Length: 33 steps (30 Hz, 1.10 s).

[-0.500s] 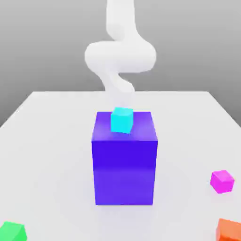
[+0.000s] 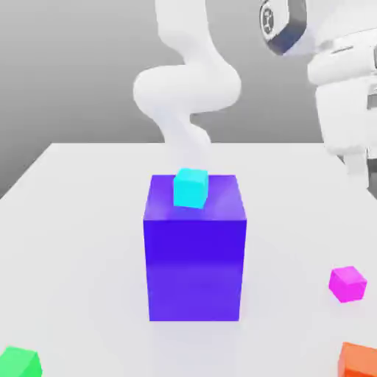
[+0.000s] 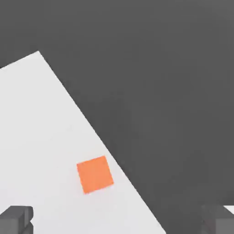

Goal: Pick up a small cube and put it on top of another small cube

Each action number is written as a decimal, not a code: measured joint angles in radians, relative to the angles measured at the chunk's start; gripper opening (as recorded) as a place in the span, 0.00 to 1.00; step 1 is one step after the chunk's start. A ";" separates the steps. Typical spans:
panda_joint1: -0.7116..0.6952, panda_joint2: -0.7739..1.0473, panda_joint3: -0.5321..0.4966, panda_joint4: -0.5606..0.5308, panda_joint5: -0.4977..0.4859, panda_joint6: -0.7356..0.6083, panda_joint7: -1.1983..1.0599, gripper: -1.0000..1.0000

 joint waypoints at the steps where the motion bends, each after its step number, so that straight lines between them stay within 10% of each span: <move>1: 0.016 0.036 0.014 -0.011 -0.004 0.018 -0.034 0.50; 14: 0.221 0.508 0.018 -0.069 -0.228 0.300 -0.179 0.50; 15: 0.230 0.535 0.008 -0.064 -0.235 0.321 -0.174 0.00; 33: 0.000 0.403 -0.070 0.009 -0.084 0.079 -0.331 0.00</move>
